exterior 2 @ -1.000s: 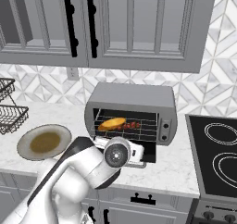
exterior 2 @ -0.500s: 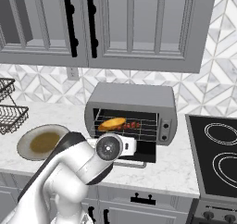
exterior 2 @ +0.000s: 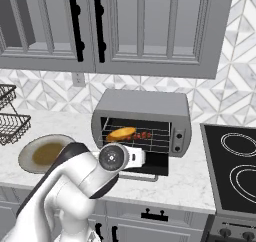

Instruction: Pick up the kebab skewer and baguette bread, and place them inside the toaster oven. Close the toaster oven door and start by setting the timer.

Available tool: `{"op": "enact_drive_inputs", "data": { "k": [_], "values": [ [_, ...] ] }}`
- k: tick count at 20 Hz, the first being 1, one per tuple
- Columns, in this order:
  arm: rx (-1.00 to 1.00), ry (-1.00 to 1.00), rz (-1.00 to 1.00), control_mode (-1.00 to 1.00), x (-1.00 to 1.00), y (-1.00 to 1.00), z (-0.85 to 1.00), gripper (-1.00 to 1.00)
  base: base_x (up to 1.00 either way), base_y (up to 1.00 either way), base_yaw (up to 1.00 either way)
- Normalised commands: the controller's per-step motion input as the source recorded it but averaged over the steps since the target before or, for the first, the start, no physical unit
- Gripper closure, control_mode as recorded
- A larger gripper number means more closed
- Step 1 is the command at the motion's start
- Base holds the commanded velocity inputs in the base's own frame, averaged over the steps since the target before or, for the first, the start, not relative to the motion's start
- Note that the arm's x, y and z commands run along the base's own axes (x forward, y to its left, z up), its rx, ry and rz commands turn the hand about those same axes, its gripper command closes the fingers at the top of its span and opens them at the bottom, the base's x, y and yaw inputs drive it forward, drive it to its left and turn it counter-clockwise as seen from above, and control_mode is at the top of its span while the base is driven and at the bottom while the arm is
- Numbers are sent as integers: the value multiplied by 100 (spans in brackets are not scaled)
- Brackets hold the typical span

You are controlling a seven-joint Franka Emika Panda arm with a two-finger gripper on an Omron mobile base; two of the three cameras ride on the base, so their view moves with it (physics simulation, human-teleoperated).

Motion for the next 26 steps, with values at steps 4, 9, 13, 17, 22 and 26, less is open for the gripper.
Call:
{"op": "enact_drive_inputs", "data": {
  "k": [4,9,13,17,22,26],
  "values": [
    [13,-8,-5,-100,8,-20,-34,-100,0,0,0],
    [11,-8,-6,-100,32,-1,-18,-100,0,0,0],
    [6,-1,-1,-100,19,0,-23,-100,0,0,0],
    [1,0,-1,-100,17,0,-22,-100,0,0,0],
    [0,0,0,-100,20,0,-9,-100,0,0,0],
    [0,0,0,-100,30,0,0,-100,0,0,0]
  ]
}}
